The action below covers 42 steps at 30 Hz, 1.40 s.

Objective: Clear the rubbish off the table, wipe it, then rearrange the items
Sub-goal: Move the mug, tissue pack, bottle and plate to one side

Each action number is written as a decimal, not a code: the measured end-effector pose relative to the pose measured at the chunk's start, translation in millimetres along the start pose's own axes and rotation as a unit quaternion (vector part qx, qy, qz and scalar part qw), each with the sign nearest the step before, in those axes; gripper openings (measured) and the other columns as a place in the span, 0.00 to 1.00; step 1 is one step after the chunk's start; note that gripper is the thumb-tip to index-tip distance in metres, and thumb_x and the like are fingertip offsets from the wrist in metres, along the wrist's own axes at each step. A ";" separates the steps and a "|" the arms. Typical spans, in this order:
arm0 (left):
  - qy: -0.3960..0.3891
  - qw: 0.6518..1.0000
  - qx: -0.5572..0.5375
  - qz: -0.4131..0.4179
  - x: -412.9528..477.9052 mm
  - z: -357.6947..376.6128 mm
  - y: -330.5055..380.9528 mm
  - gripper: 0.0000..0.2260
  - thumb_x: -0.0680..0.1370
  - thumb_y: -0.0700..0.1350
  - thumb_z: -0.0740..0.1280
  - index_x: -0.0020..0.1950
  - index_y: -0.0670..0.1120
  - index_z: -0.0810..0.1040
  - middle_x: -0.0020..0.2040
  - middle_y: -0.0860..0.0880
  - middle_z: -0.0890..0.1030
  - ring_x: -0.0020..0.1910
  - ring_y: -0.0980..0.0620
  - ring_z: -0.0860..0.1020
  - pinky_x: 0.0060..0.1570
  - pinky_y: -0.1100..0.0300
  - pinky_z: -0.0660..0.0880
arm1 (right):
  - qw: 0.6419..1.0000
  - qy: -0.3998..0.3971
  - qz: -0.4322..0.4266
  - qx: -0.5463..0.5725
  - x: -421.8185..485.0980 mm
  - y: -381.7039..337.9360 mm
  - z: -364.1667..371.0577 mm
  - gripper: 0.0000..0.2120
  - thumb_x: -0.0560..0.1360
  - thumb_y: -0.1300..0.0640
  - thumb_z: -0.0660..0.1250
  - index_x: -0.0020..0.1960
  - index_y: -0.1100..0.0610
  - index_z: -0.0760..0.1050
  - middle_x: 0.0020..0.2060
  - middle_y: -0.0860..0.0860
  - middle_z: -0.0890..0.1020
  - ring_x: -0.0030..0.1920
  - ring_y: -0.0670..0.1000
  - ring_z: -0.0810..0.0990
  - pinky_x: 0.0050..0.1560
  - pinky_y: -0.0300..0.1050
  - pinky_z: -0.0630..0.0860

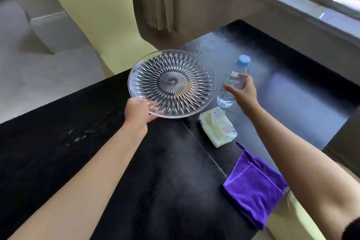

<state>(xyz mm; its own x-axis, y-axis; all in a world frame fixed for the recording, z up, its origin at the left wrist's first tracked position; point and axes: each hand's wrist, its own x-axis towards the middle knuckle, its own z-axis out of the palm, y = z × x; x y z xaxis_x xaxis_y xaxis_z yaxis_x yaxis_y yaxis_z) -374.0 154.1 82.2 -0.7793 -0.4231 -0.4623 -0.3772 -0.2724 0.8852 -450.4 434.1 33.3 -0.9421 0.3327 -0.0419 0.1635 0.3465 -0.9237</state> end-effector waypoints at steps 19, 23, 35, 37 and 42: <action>-0.020 0.999 0.031 0.020 20.3 8.4 -7.3 0.09 0.80 0.40 0.57 0.59 0.43 0.73 0.45 0.45 0.81 0.40 0.51 0.82 0.29 0.61 0.79 | 0.997 -0.061 0.037 -0.029 55.4 35.7 65.5 0.28 0.71 0.57 0.71 0.65 0.60 0.63 0.61 0.55 0.75 0.58 0.52 0.74 0.53 0.39 0.67; -0.046 0.997 0.042 0.033 13.8 23.1 -4.2 0.10 0.80 0.40 0.58 0.59 0.43 0.72 0.48 0.44 0.81 0.43 0.49 0.82 0.32 0.58 0.80 | 0.991 -0.119 0.054 -0.004 48.8 14.2 45.7 0.28 0.68 0.58 0.68 0.66 0.60 0.64 0.51 0.49 0.74 0.49 0.48 0.74 0.48 0.36 0.70; -0.158 0.974 0.108 0.120 -37.0 79.6 -0.5 0.06 0.80 0.41 0.58 0.50 0.49 0.74 0.52 0.45 0.81 0.47 0.50 0.82 0.38 0.56 0.81 | 0.964 -0.064 0.065 0.251 -46.5 -31.7 -92.7 0.14 0.82 0.53 0.52 0.53 0.56 0.74 0.43 0.53 0.81 0.35 0.46 0.82 0.35 0.40 0.81; -0.183 0.969 0.110 0.120 -50.1 92.5 -4.0 0.06 0.79 0.41 0.59 0.49 0.48 0.75 0.53 0.43 0.81 0.47 0.49 0.82 0.47 0.50 0.81 | 0.986 -0.019 0.052 0.157 -58.0 -21.5 -108.9 0.09 0.80 0.60 0.56 0.53 0.58 0.74 0.38 0.51 0.78 0.29 0.41 0.78 0.28 0.34 0.76; -0.225 0.964 0.129 0.066 -78.0 127.6 -30.0 0.11 0.76 0.38 0.60 0.58 0.42 0.74 0.56 0.40 0.80 0.55 0.41 0.79 0.57 0.42 0.76 | 0.990 0.087 0.063 0.096 -81.3 16.8 -143.1 0.08 0.78 0.64 0.56 0.49 0.59 0.74 0.35 0.50 0.76 0.35 0.47 0.74 0.38 0.41 0.70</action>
<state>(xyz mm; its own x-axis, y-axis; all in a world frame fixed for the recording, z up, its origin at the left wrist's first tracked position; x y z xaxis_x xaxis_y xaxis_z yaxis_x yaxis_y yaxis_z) -365.7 305.6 98.5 -0.9449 -0.0065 -0.3273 -0.3273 0.0074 0.9449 -329.2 538.4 75.6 -0.8500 0.5150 -0.1109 0.2022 0.1245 -0.9714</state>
